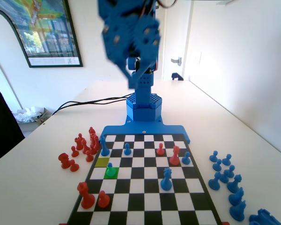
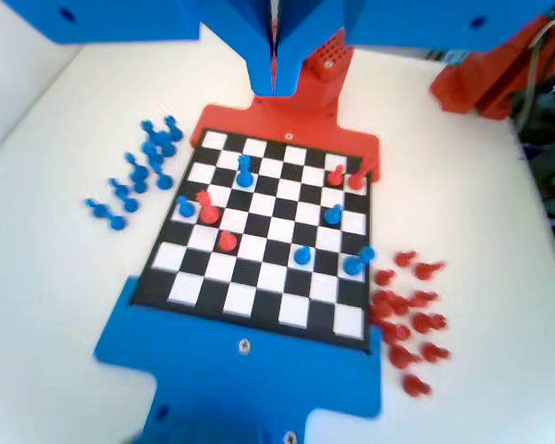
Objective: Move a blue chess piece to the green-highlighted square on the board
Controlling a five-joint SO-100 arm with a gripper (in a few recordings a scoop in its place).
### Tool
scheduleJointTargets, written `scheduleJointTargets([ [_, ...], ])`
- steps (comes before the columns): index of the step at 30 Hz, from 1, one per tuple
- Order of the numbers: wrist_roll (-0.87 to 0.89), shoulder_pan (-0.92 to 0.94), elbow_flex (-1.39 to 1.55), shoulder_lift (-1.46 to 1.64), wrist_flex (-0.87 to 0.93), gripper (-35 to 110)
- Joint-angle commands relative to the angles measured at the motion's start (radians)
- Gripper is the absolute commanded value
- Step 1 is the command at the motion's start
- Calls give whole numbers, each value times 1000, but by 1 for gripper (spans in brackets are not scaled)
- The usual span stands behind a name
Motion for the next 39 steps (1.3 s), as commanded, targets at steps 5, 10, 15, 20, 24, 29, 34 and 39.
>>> scheduleJointTargets([
  [5,-26,-34,146,353,49,1],
  [10,-2,-49,264,462,-11,1],
  [15,20,-58,273,502,-28,1],
  [20,21,-57,275,563,-43,1],
  [24,21,-44,278,653,-66,3],
  [29,20,-6,281,709,-77,7],
  [34,26,12,281,710,-78,8],
  [39,26,12,281,710,-78,8],
])
